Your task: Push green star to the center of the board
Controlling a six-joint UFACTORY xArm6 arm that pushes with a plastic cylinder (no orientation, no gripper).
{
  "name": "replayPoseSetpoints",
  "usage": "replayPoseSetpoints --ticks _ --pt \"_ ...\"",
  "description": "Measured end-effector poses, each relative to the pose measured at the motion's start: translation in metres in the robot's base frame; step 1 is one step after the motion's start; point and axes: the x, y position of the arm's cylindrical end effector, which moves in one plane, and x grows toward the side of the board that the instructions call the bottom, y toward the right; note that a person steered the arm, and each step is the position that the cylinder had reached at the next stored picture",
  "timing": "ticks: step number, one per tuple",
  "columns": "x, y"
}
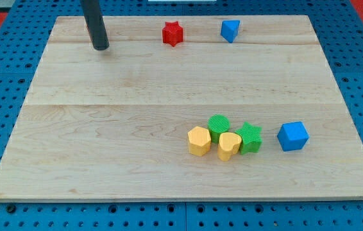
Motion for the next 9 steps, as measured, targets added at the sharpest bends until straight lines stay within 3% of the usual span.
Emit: replayPoseSetpoints --ticks 3,4,5,6,9 --pt "0.177 0.356" --pt "0.205 0.457" --pt "0.234 0.444" --pt "0.234 0.379" --pt "0.193 0.201"
